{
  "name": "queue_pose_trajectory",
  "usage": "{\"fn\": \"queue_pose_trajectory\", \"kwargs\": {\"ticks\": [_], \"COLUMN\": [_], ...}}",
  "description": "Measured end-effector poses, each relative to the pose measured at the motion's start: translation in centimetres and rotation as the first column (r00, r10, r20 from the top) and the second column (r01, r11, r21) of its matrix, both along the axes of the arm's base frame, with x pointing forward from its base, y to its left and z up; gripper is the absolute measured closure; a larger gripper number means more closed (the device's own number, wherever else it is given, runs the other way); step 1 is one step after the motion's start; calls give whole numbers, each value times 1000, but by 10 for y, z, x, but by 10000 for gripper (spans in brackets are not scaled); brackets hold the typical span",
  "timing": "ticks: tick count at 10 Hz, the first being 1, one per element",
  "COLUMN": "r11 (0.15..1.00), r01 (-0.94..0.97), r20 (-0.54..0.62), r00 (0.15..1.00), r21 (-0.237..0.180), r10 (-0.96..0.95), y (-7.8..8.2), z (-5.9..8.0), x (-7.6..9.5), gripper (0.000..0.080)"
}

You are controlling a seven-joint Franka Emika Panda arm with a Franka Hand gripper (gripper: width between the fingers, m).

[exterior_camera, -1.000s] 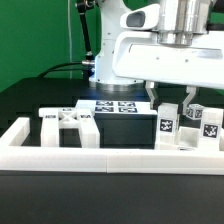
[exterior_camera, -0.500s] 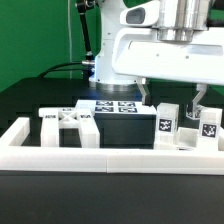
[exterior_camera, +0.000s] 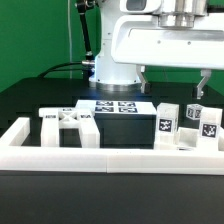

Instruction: Assemble chair

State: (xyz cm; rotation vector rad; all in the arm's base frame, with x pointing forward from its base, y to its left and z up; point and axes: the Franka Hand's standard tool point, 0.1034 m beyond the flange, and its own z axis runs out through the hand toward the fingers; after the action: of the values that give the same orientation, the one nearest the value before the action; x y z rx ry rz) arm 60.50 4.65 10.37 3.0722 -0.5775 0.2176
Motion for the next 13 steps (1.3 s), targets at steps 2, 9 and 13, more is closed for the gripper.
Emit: {"fn": "queue_pose_trajectory", "kwargs": {"ticks": [2,9,13], "r11": [1000,998,997], "r01": [0,-58,-68], "r20": [-1,62,103], "r00": [1000,996,992], "r21": [0,-21,-47], "r10": [0,59,72], "y": [0,2,3], "z": [-1,-15,-38], "x": [0,-20,-21], "gripper": [151,151,151]}}
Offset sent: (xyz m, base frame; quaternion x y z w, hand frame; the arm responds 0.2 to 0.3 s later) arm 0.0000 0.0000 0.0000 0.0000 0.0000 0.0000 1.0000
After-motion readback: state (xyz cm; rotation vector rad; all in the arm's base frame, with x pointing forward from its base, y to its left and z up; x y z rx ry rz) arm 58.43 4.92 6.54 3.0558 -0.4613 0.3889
